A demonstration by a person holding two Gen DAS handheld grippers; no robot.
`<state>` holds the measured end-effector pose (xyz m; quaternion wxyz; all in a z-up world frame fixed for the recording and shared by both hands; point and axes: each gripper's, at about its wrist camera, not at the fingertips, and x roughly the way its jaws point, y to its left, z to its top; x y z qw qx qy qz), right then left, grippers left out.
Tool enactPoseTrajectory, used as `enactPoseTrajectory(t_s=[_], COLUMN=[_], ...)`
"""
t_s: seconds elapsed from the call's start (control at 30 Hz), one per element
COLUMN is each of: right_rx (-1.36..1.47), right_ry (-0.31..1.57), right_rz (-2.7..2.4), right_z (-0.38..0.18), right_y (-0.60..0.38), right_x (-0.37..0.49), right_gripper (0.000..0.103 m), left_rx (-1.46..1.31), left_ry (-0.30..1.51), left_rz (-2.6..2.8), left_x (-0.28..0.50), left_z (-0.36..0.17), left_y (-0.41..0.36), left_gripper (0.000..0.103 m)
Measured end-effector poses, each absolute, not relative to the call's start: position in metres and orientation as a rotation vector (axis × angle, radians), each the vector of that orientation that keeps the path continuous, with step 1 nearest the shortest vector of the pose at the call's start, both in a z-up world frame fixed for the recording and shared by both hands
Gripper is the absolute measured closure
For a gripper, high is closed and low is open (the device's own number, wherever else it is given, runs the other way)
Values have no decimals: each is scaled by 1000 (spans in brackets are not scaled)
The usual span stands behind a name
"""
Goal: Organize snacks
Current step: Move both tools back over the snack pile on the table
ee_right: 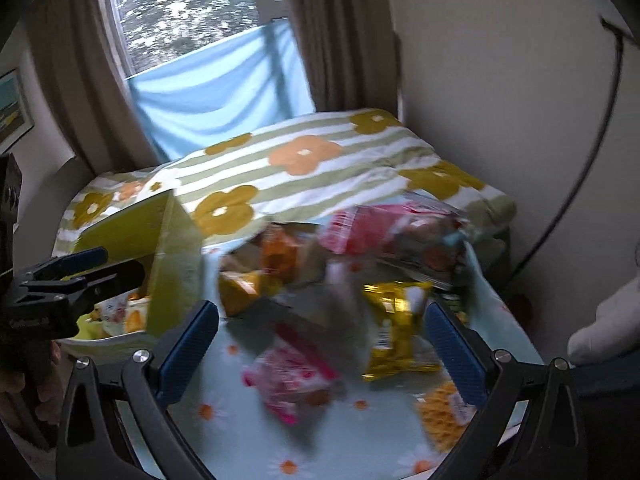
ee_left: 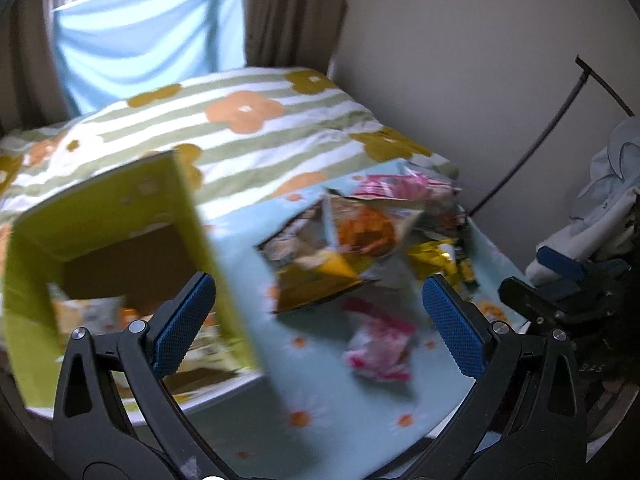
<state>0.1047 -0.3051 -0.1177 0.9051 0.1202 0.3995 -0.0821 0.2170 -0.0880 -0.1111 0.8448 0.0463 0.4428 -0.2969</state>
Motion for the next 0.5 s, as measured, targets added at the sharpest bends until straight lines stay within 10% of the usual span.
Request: enactPoseTrajectory(t_s=[0.5], right_rx=[314], right_ry=[996], right_rz=[-82], right_z=[-206], right_y=[-385], right_x=[135], right_gripper=[0], left_rx=[142], left_ry=[1114], left_rz=[-509], left_x=[258], left_z=[-190], left_y=[-210], left_gripper=[1])
